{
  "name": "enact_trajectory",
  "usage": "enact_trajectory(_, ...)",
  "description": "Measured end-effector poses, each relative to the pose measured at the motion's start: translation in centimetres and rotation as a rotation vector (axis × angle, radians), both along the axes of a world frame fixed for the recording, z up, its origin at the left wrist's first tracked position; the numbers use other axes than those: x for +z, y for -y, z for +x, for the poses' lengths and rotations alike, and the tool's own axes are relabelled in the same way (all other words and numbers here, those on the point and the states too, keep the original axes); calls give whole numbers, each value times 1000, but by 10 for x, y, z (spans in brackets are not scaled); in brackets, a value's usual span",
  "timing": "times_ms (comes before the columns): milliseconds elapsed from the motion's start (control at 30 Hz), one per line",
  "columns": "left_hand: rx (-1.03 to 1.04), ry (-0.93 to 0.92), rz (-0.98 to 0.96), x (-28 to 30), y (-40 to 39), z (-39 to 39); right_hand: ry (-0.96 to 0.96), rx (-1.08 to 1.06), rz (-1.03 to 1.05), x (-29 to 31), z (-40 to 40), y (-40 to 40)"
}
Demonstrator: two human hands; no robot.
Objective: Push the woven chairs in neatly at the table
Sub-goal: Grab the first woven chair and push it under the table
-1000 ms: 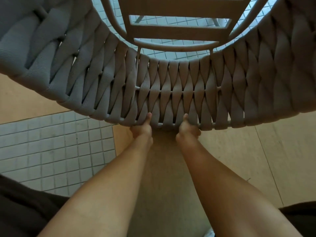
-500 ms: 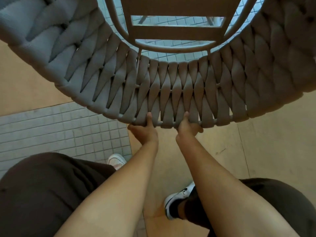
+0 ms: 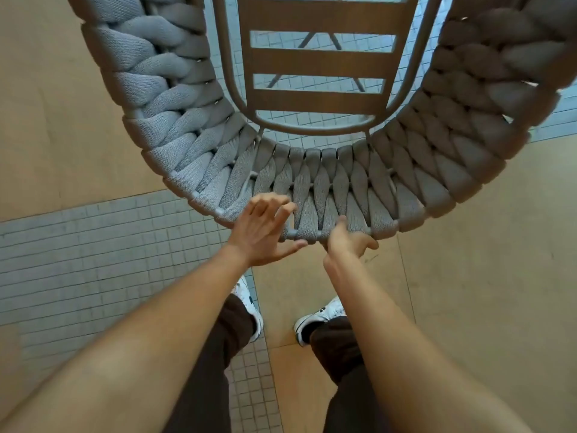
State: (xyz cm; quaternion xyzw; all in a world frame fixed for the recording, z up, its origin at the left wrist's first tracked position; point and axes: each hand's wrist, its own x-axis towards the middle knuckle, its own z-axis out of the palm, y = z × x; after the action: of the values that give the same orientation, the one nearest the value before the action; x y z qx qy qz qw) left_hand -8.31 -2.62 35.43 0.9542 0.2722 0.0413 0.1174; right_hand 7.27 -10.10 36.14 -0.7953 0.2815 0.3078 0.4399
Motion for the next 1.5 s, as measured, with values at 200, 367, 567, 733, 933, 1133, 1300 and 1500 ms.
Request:
enact_trajectory(200, -192, -569, -76, 61, -34, 6, -5, -11, 45, 70, -5, -9)
enact_trajectory(367, -270, -627, -127, 106, -69, 1, 34, 8, 127, 118, -20, -17)
enact_trajectory(567, -353, -575, -178, 151, -123, -10, 879, 1005, -97, 178, -37, -29)
enact_trajectory(733, -398, -566, -172, 170, -157, -15, 638, 2016, -375, 178, -9, -85)
enact_trajectory(933, -422, -580, -191, 186, -207, 0, 707, 1955, -423, 169, -2, -128)
enact_trajectory(1133, -444, -540, -86, 200, -259, 17, 752, 1839, -486, 184, -1, -168)
enact_trajectory(1300, -419, -620, -84, 207, -293, 51, 766, 1801, -518, 189, 26, -197)
enact_trajectory(1500, -496, -652, -50, 199, -331, 83, 854, 1840, -484, 183, 56, -225)
